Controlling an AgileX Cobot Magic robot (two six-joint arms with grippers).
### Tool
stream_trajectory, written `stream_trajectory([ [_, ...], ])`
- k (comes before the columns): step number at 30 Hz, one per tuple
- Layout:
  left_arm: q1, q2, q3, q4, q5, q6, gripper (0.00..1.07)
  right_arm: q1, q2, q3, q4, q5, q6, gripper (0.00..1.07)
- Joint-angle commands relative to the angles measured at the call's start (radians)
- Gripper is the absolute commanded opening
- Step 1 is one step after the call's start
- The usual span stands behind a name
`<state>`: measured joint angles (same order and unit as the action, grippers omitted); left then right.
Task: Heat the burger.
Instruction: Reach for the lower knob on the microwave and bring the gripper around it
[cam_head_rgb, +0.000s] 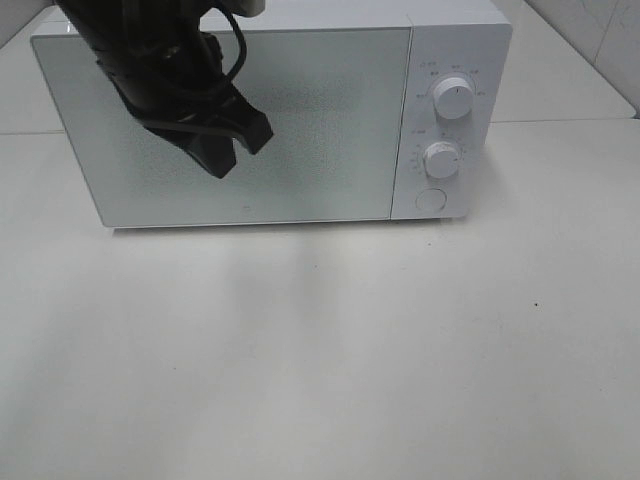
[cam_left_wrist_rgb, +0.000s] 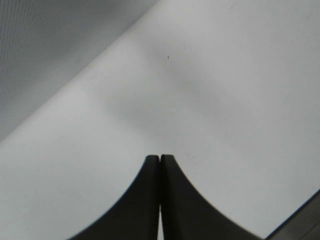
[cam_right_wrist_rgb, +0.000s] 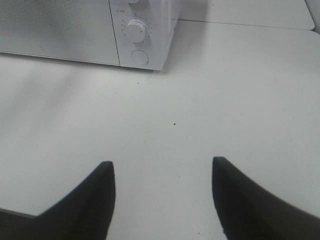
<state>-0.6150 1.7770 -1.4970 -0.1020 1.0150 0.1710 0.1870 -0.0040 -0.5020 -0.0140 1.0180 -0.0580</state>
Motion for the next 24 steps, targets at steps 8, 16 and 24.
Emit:
stream_trajectory([
  [8,0.046,-0.064,-0.005,0.018,0.270,-0.052,0.00,0.000,-0.026,0.002,-0.005,-0.016,0.008,0.55],
  [16,0.136,-0.167,0.075,0.026,0.269,-0.071,0.00,0.000,-0.026,0.002,-0.005,-0.016,0.008,0.55],
  [24,0.330,-0.350,0.258,0.026,0.268,-0.074,0.00,0.000,-0.026,0.002,-0.005,-0.016,0.008,0.55],
])
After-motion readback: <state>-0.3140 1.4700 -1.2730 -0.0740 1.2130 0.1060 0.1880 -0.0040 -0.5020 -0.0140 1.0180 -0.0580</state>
